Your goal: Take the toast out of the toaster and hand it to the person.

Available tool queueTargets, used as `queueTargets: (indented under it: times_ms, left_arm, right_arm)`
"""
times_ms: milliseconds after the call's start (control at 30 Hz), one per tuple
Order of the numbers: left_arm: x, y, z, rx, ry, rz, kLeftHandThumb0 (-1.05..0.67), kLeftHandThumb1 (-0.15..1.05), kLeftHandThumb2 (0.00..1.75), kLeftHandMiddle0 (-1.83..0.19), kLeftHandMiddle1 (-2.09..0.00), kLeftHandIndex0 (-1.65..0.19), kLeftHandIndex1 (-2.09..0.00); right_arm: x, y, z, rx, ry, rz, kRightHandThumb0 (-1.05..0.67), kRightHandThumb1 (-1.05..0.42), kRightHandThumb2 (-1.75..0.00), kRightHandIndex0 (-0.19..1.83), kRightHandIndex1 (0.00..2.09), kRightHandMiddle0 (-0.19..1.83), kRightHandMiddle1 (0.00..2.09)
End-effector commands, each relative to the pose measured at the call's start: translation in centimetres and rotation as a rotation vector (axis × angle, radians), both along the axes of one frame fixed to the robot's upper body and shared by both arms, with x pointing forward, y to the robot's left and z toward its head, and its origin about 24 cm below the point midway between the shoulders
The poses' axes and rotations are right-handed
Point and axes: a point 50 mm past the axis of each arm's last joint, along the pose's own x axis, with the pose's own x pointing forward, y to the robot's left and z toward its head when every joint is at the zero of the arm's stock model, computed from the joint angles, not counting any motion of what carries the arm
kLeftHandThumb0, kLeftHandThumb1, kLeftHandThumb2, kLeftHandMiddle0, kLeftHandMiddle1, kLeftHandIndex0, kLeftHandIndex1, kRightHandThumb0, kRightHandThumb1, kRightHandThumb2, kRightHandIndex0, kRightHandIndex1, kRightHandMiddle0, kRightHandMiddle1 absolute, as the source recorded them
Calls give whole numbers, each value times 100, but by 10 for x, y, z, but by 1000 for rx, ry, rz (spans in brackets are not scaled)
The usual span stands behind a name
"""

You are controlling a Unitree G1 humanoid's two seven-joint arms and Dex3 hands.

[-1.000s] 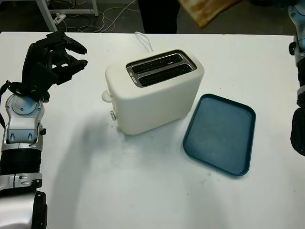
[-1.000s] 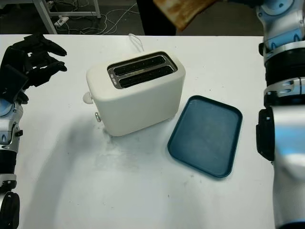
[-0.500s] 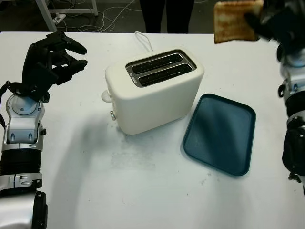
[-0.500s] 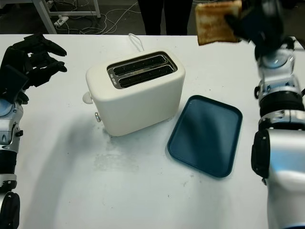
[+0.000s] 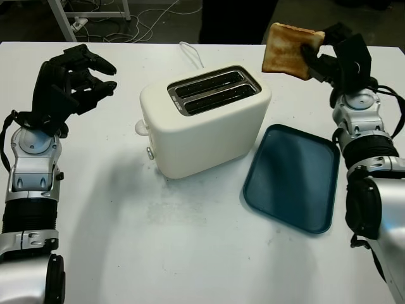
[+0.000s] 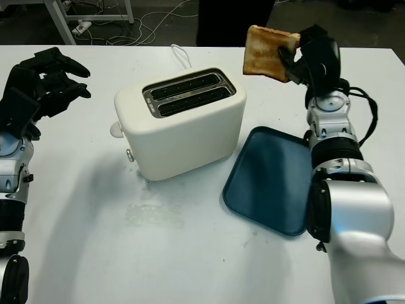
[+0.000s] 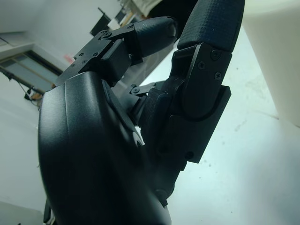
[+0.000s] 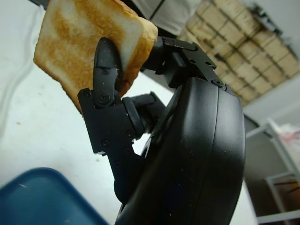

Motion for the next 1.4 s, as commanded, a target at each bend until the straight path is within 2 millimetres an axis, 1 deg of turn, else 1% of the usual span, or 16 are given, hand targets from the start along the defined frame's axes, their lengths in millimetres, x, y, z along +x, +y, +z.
queueTargets:
  times_ms: [0, 167, 500, 600, 800, 967, 1067, 1167, 1367]
  left_arm:
    - [-2, 1, -4, -13, 13, 4, -105, 92, 13, -84, -110, -70, -110]
    - [-2, 2, -5, -13, 11, 5, -105, 92, 13, -84, -109, -70, -109]
    - [-2, 1, -4, -1, 11, 4, -105, 92, 14, -84, -110, -69, -110]
    - [-2, 1, -4, -3, 11, 5, -105, 92, 14, -84, -110, -70, -111]
    - [-1, 1, -2, 3, 7, -3, -105, 92, 14, -84, -110, -69, -111]
    - [0, 0, -2, 1, 6, -8, -105, 92, 13, -84, -109, -70, -109]
    - [0, -1, -1, 1, 7, -9, -105, 92, 13, -85, -109, -71, -108]
    - [0, -1, -1, 2, 5, -14, -105, 92, 13, -84, -108, -71, -108]
    - [1, -1, 0, 8, 3, -25, -105, 92, 13, -84, -108, -71, -107]
  right_arm:
    - [1, 2, -5, 58, 22, -3, -9, -92, -69, 68, 175, 34, 175]
    - [1, 4, -10, 91, 43, -27, -7, -92, -67, 64, 175, 25, 175]
    - [1, 1, -10, 111, 46, -51, -12, -92, -62, 76, 175, 44, 175]
    - [1, 0, -11, 87, 45, -58, -11, -92, -60, 78, 175, 45, 175]
    - [1, 1, -10, 26, 60, -78, -11, -92, -57, 74, 175, 40, 175]
    - [1, 2, -8, -36, 49, -91, -10, -92, -55, 78, 175, 45, 175]
    - [1, 2, -8, -63, 38, -90, -9, -92, -54, 77, 175, 44, 175]
    - [1, 3, -7, -75, 27, -89, -9, -92, -53, 80, 175, 47, 175]
    - [2, 4, -6, -83, 46, -106, -15, -92, -49, 79, 175, 50, 175]
